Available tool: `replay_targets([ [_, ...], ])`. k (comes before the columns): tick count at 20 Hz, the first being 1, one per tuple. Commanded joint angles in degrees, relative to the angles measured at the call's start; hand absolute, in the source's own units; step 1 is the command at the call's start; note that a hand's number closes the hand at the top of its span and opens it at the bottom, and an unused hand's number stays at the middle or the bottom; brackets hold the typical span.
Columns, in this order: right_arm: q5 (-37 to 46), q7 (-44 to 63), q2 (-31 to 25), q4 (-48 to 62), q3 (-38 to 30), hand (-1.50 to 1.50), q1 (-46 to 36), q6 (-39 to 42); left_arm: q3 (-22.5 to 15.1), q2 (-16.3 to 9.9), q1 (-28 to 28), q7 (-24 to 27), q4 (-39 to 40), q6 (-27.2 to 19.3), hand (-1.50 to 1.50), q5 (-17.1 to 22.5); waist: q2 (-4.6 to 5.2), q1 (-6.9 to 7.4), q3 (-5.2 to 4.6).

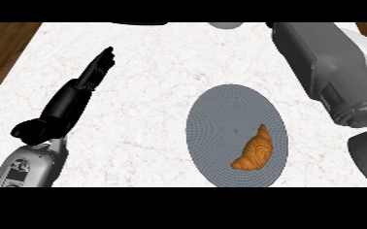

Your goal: Pick the lemon from the placemat and place it in the plate

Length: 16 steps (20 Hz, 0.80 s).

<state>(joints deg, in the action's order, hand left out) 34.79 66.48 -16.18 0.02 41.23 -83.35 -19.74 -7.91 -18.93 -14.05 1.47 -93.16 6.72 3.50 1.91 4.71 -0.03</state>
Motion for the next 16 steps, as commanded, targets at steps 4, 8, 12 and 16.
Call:
replay_targets([
  [4, 0.05, 7.22, -5.23, -0.02, -0.34, 1.5, 4.17, -12.97, 0.27, 0.33, -0.54, -0.86, -0.52, 0.26, 0.0, 0.42, 0.21, -0.5, 0.12],
  [8, -0.47, 3.39, -9.29, -0.02, -1.08, 1.5, 7.67, -18.3, 0.71, 0.07, 1.03, -1.09, -0.88, 0.39, 0.0, 0.65, -0.16, -1.07, 0.16],
  [12, -0.08, 2.23, -11.53, -0.02, -0.98, 1.5, 9.11, -20.46, 0.91, 0.11, 0.18, -0.61, -0.74, 0.26, 0.0, -0.03, -0.15, -0.98, 0.15],
  [16, -0.63, 1.77, -13.57, -0.02, -1.78, 1.5, 12.96, -18.41, 0.18, 1.2, -0.03, 0.44, 0.61, -0.28, 0.0, -1.17, 0.34, -0.75, 0.17],
])
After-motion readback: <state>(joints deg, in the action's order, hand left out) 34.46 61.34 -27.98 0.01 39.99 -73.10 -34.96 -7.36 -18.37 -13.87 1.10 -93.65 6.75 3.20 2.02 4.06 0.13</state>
